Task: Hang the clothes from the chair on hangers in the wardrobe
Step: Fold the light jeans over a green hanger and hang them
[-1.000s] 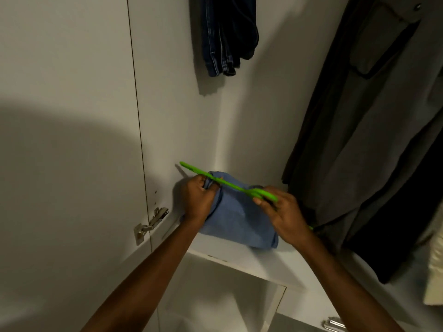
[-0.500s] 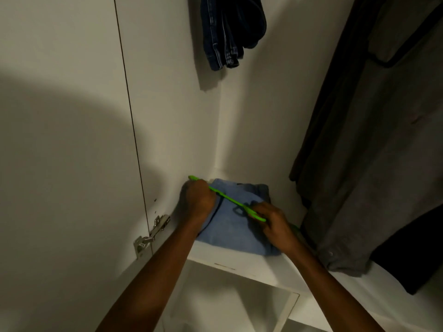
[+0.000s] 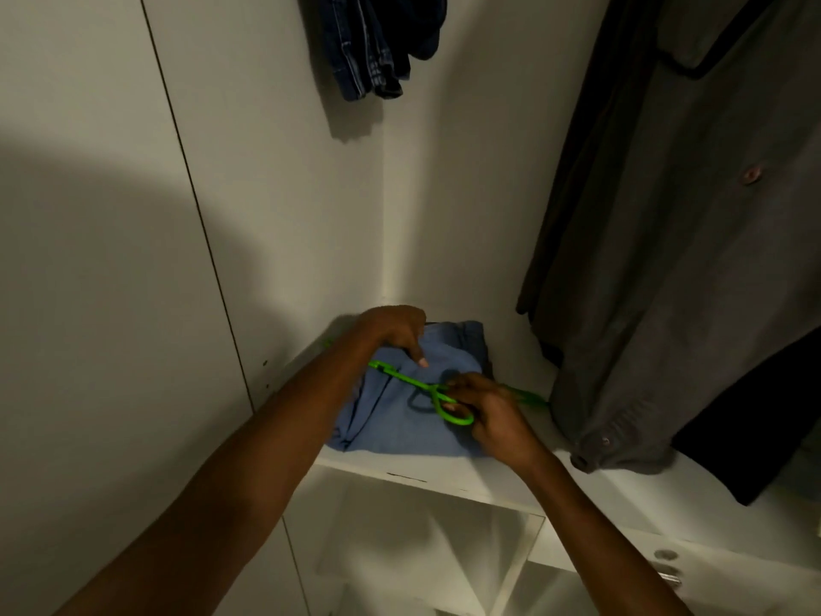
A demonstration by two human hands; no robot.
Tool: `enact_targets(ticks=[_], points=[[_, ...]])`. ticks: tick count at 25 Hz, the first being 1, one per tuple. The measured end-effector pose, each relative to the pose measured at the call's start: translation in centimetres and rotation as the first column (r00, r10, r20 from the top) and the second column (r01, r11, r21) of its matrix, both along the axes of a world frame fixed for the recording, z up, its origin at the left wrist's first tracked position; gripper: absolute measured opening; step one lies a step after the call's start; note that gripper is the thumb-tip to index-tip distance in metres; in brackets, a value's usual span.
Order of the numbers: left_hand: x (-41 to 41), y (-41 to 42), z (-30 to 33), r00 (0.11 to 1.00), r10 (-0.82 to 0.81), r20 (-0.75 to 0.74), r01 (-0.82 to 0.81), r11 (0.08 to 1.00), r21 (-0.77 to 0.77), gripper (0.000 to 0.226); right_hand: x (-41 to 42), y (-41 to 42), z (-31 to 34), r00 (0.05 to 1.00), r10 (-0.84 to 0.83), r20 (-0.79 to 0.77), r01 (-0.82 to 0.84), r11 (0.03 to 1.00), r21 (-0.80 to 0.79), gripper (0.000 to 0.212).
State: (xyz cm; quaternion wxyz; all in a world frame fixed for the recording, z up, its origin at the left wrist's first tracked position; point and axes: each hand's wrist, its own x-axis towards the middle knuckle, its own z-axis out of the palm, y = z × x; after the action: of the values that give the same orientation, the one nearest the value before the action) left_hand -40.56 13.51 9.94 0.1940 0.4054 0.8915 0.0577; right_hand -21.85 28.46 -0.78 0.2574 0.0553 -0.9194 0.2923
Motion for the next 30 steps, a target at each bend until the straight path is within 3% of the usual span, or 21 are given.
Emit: enact_targets(ticks=[3, 5, 8, 10, 12, 15, 18, 20, 22, 24, 26, 28, 30], points=[[-1.0, 0.1, 0.1, 0.992, -0.084, 0.097, 0.065, 0.980, 0.188, 0.026, 0.6, 0.3, 0.4, 0.997, 0.076, -0.011, -0.075, 0.996, 0.040, 0.018], [-1.6, 0.6, 1.6, 0.989, -0.145, -0.027, 0.146, 0.934, 0.326, 0.024, 0.9, -0.3, 1.0, 0.994, 0.107, 0.005, -0.107, 0.992, 0.062, 0.021], [-2.4, 1.7, 5.2, 0.958, -0.123, -0.258, 0.236, 0.848, 0.474, 0.023, 1.2, -0.8, 1.2, 0.984, 0.172, -0.035, -0.160, 0.959, 0.233, 0.037], [-3.3, 2.6, 7.7, 0.946, -0.059, -0.319, 0.244, 0.779, 0.578, 0.026, 0.5, -1.4, 1.3, 0.973, 0.171, -0.153, -0.138, 0.969, 0.206, 0.026], [-4.8, 3.9, 9.3, 0.939, 0.004, -0.344, 0.232, 0.732, 0.641, 0.033, -0.3, -1.3, 0.7, 0.966, 0.200, -0.161, -0.163, 0.963, 0.215, 0.017], [-7.6, 6.2, 8.5, 0.925, 0.049, -0.378, 0.212, 0.758, 0.617, 0.040, -1.4, -0.8, -1.9, 0.981, 0.174, -0.082, -0.131, 0.917, 0.377, 0.018], [-9.0, 7.7, 3.6, 0.906, 0.101, -0.410, 0.087, 0.906, 0.414, 0.054, -1.4, 0.0, -3.9, 0.983, 0.183, 0.034, -0.180, 0.885, 0.430, 0.028], [-8.9, 7.1, 0.6, 0.920, 0.182, -0.346, -0.042, 0.926, 0.376, 0.061, -0.6, 0.4, -4.1, 0.972, 0.200, 0.126, -0.227, 0.940, 0.256, 0.027], [-7.3, 4.7, -0.8, 0.910, 0.348, -0.227, -0.177, 0.819, 0.546, 0.048, 0.3, 1.0, -4.3, 0.955, 0.236, 0.180, -0.255, 0.963, 0.088, 0.024], [-5.3, 1.0, -2.0, 0.765, 0.601, -0.234, -0.333, 0.679, 0.655, 0.030, 1.0, 1.7, -4.3, 0.930, 0.314, 0.192, -0.308, 0.949, -0.062, 0.029], [-2.8, -3.2, -4.3, 0.634, 0.723, -0.274, -0.461, 0.638, 0.617, 0.035, 1.3, 2.4, -4.2, 0.930, 0.309, 0.202, -0.261, 0.937, -0.233, 0.038], [-0.6, -5.9, -6.9, 0.668, 0.708, -0.230, -0.548, 0.677, 0.491, 0.054, 0.9, 2.9, -3.4, 0.983, 0.113, 0.144, -0.030, 0.877, -0.480, 0.043], [0.2, -6.9, -8.8, 0.762, 0.638, -0.111, -0.539, 0.720, 0.437, 0.061, -0.1, 4.0, -2.3, 0.965, -0.225, 0.137, 0.261, 0.747, -0.611, 0.038]])
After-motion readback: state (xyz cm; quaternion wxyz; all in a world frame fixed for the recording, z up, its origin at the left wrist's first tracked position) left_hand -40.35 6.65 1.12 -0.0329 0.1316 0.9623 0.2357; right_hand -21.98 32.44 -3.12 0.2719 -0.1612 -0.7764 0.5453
